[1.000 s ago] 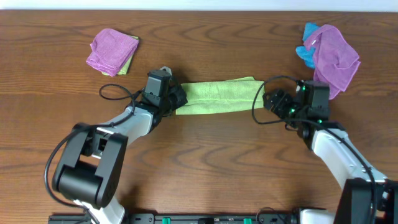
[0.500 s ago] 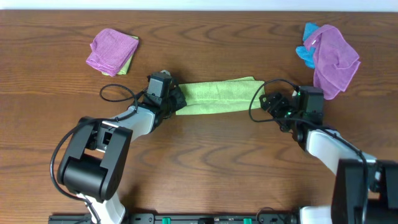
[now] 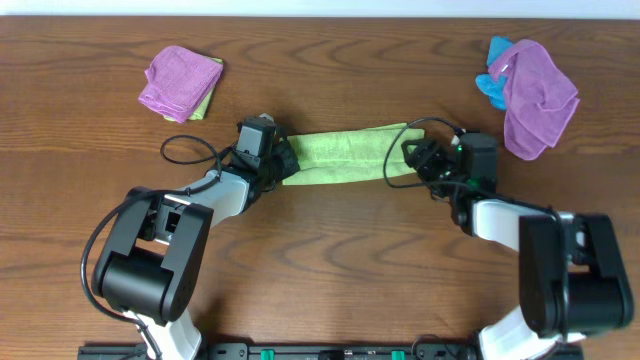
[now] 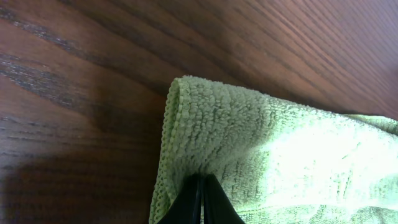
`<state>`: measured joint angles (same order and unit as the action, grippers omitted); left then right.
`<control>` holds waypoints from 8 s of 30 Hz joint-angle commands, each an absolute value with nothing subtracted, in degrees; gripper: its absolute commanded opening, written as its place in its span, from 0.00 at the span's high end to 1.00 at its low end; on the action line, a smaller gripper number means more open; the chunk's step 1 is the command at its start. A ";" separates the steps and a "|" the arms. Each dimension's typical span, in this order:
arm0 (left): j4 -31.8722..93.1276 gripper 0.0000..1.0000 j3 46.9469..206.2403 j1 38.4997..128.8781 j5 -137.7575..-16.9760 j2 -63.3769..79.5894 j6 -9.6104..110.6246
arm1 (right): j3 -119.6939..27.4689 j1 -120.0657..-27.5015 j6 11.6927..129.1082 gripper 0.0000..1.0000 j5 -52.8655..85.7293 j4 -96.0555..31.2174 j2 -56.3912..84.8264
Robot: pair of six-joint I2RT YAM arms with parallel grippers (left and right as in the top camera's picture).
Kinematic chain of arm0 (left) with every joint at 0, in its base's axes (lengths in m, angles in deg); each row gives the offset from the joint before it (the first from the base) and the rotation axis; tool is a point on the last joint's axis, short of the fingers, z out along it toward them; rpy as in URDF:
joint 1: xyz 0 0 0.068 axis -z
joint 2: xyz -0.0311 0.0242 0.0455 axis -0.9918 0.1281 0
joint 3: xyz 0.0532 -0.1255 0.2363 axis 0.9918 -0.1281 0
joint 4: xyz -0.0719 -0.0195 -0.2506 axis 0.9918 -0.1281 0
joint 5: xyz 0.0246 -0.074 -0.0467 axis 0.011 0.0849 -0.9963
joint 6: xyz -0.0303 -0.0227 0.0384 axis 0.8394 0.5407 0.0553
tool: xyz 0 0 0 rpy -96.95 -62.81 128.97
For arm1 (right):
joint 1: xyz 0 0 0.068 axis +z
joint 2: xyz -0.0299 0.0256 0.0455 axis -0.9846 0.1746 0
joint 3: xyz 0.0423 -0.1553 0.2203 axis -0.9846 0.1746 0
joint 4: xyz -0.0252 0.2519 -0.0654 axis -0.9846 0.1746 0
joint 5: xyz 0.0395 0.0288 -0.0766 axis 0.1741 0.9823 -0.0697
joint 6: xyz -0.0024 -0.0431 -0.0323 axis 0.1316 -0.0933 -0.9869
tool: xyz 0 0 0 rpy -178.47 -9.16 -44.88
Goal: Fold the cloth
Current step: 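Regrasp the folded strip ends with both grippers and press flat, then fold the strip's right end toward the left gripper with the right gripper, then release the cloth with the right gripper and retract it to rest, then lift the folded green cloth with the left gripper and carry it to the pink stack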
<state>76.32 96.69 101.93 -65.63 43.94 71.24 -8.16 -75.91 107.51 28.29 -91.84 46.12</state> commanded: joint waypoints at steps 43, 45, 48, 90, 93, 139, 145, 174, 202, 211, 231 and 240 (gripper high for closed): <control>73.59 0.94 101.02 101.69 -69.32 44.71 69.49 | -13.53 -62.43 94.09 0.99 21.71 -90.00 34.56; 73.61 0.94 101.02 101.69 -69.32 44.71 69.49 | -14.89 -61.36 93.46 0.98 20.84 -88.32 34.58; 73.61 0.95 101.02 101.69 -69.32 44.71 69.49 | -16.57 -59.94 92.52 0.99 19.74 -86.64 35.06; 66.35 0.94 101.02 92.75 -70.09 29.89 62.47 | -27.74 -47.57 85.57 0.84 18.89 -75.86 48.57; 66.11 0.94 101.02 92.73 -69.98 28.95 61.95 | -27.74 -46.78 85.59 0.72 19.04 -75.47 48.57; 55.69 0.04 101.02 89.30 -75.51 24.51 63.79 | -27.74 -57.55 76.78 0.01 22.17 -41.39 22.05; 54.05 0.04 101.00 89.30 -80.89 24.51 64.51 | -27.59 -63.46 69.68 0.01 21.80 -24.74 6.84; 52.19 0.05 95.84 95.79 -84.95 28.44 75.87 | -4.42 -77.88 73.64 0.01 23.24 -10.11 -40.85; 78.35 0.03 89.50 96.22 -88.93 41.49 88.24 | -4.42 -77.88 73.64 0.01 23.24 -10.07 -40.85; 78.86 0.01 89.50 98.63 -83.53 42.21 88.22 | -4.42 -77.88 73.64 0.01 23.24 -10.07 -40.85; 90.42 0.73 89.52 99.92 -81.69 50.08 86.67 | -4.42 -77.88 73.64 0.01 23.24 -10.07 -40.85; 95.75 0.95 92.82 99.57 -88.93 49.91 87.13 | -4.42 -77.88 73.61 0.01 23.24 -10.07 -40.85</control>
